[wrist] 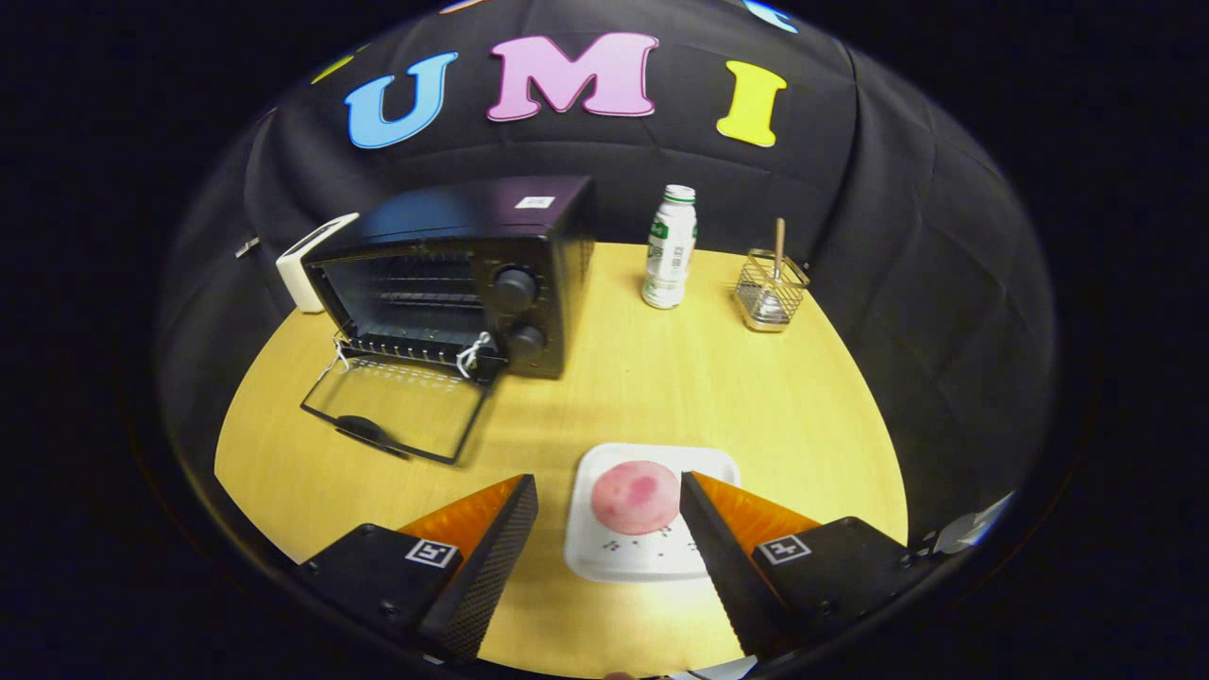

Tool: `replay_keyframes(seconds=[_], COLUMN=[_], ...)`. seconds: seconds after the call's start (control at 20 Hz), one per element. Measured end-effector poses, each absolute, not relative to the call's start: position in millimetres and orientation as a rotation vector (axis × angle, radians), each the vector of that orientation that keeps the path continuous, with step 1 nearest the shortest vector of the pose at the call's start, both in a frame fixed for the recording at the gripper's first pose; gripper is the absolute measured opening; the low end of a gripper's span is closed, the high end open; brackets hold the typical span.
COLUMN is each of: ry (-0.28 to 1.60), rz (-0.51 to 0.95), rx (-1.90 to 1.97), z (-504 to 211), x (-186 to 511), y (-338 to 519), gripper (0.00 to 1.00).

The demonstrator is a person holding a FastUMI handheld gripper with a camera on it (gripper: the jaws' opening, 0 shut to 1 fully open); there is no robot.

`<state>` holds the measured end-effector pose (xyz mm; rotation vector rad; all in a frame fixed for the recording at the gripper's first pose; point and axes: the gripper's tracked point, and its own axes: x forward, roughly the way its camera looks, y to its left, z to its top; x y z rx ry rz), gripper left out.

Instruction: Open the toaster oven, put the food inside, and close the toaster oven door.

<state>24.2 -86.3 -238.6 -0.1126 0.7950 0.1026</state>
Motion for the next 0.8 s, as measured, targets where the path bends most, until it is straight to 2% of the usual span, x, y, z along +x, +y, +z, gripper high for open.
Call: replay_keyframes(seconds=[0.35,0.8], ry=[1.049,1.198], rz=[-0.005,-0.018], rx=[0.022,0.011], z=[-306,-346], x=[21,13], y=[-170,-190], gripper=[0.98,0.98])
